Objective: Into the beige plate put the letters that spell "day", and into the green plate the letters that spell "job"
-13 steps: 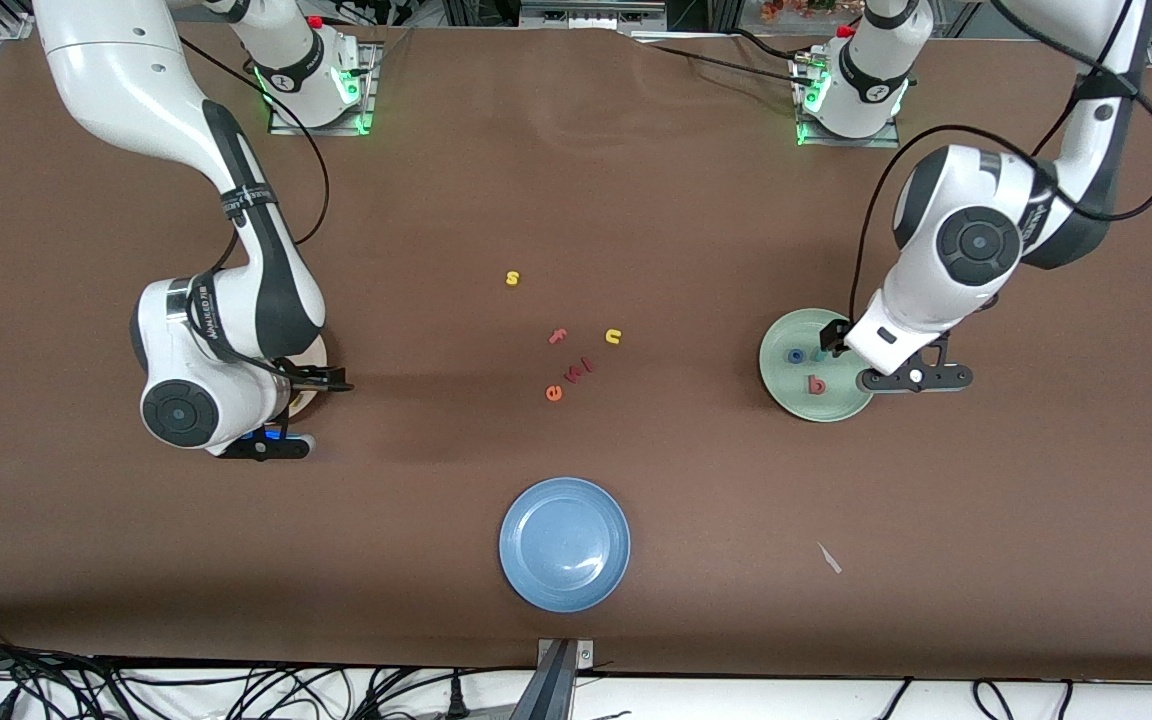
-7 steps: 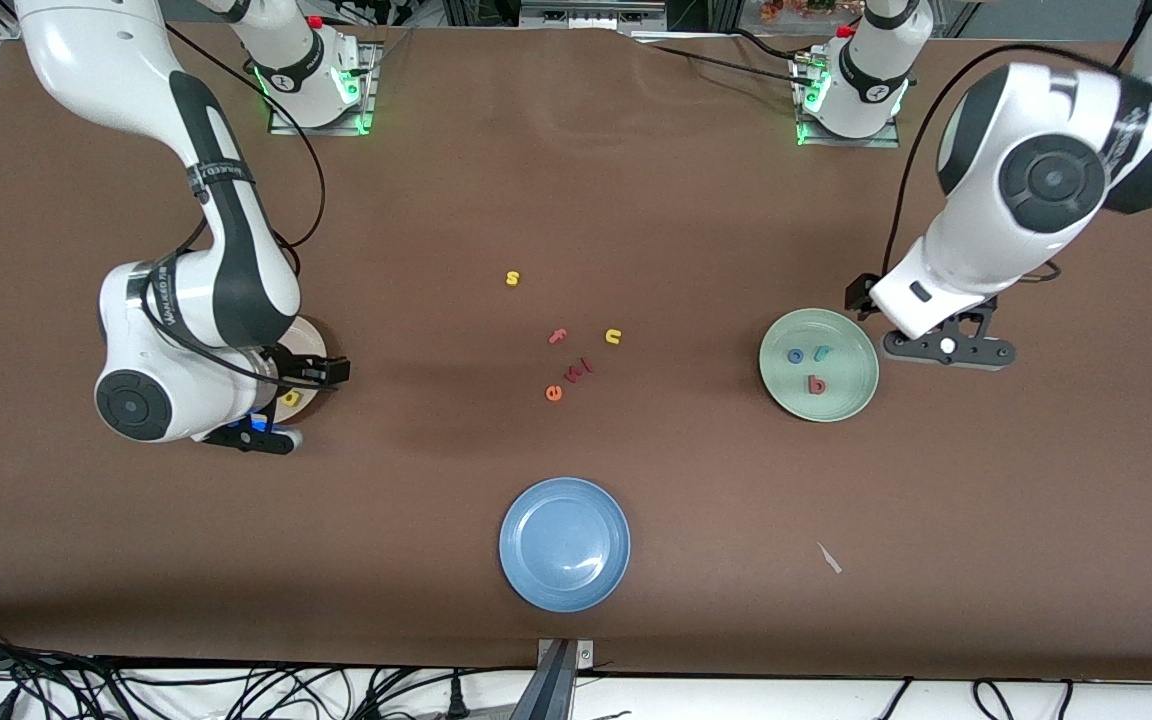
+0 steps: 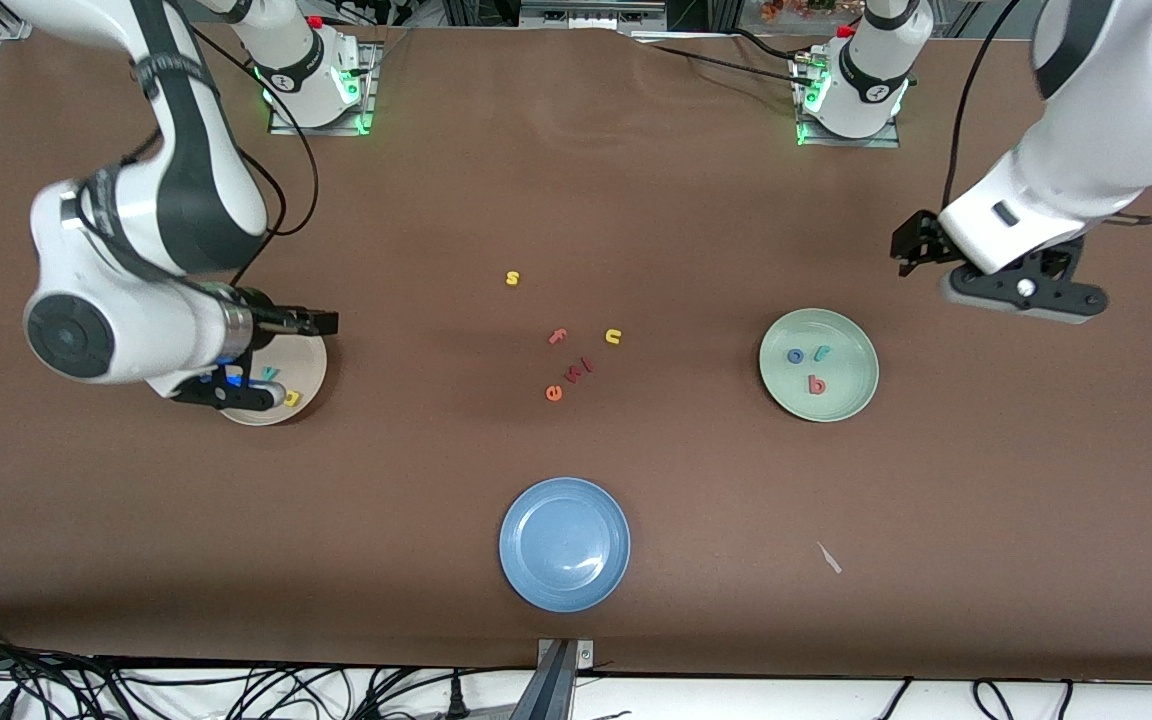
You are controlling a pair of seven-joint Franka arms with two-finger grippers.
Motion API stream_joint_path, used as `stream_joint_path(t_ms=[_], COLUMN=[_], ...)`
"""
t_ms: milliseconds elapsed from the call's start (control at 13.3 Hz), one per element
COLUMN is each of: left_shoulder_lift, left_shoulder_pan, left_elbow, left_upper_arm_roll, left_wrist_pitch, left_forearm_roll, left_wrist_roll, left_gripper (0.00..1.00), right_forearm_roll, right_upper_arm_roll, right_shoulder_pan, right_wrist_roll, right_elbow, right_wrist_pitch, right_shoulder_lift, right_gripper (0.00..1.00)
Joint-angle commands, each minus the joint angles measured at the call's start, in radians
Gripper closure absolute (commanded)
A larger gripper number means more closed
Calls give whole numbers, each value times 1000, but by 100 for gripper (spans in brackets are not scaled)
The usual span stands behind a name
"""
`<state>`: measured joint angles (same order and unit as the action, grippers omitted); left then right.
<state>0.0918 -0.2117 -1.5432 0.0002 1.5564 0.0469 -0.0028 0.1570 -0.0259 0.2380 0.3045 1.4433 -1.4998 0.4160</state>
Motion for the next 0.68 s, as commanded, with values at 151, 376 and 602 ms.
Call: stream_joint_path(t_ms=[151, 376, 602], left_shoulder_lift=[-109, -121, -118], left_shoulder_pan=[103, 173, 189], left_elbow=[-18, -14, -2], left_upper_arm_roll=[-41, -86, -77], left_wrist_pitch=[-87, -98, -81], left_forearm_roll=[-38, -22, -28], left_wrist_roll=[93, 90, 92], left_gripper=[0, 0, 0], right_forearm_roll=[-4, -138, -142], right_upper_arm_roll=[9, 12, 12], right_shoulder_pan=[-74, -92, -108], right_wrist_roll=[-4, 4, 10], right_elbow=[319, 322, 403], right_wrist_pitch=[-223, -269, -275], right_shoulder_lift=[-348, -416, -479], right_gripper=[0, 0, 0])
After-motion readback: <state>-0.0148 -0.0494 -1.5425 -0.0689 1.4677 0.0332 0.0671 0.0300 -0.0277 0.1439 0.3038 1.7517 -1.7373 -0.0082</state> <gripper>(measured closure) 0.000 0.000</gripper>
